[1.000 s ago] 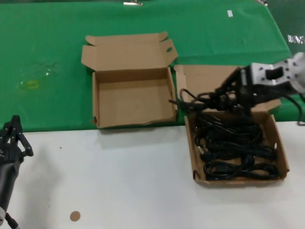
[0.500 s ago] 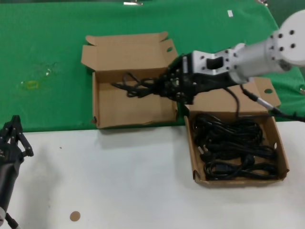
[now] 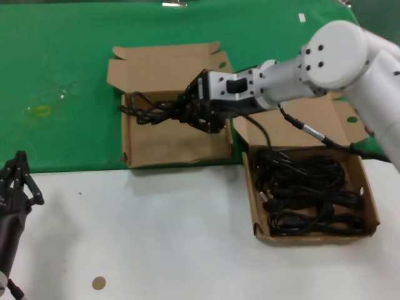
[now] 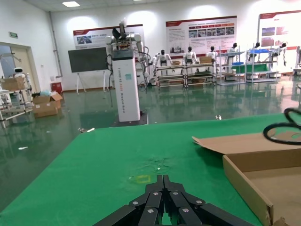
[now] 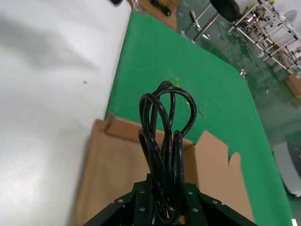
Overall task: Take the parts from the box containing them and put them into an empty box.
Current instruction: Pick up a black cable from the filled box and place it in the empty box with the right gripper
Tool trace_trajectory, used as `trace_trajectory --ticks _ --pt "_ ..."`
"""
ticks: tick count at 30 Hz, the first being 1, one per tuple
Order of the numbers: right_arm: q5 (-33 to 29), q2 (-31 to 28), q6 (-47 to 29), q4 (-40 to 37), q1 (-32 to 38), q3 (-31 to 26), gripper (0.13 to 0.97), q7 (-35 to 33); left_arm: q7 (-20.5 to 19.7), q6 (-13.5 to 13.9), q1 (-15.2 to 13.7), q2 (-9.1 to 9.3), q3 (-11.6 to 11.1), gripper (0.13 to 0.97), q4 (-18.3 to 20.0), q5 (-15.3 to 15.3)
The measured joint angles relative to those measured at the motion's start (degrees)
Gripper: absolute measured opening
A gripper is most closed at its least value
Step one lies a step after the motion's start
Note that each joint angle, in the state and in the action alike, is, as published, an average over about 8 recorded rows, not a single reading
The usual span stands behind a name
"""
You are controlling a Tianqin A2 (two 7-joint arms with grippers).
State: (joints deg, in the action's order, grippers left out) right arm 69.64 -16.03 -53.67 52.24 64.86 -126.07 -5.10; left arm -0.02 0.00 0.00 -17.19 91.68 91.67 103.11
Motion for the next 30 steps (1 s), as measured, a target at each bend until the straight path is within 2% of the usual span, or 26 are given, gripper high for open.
trace_trajectory --ticks 9,30 --pt "-2.7 3.1 5.3 -5.0 1.2 -1.6 0.236 -5.0 0.0 0.0 0.0 0.00 0.0 0.152 0.0 0.0" --pt "-3.2 6.1 9.0 -12.2 2.4 -1.9 0.240 -10.5 0.0 0.0 0.0 0.00 0.0 0.152 0.0 0.0"
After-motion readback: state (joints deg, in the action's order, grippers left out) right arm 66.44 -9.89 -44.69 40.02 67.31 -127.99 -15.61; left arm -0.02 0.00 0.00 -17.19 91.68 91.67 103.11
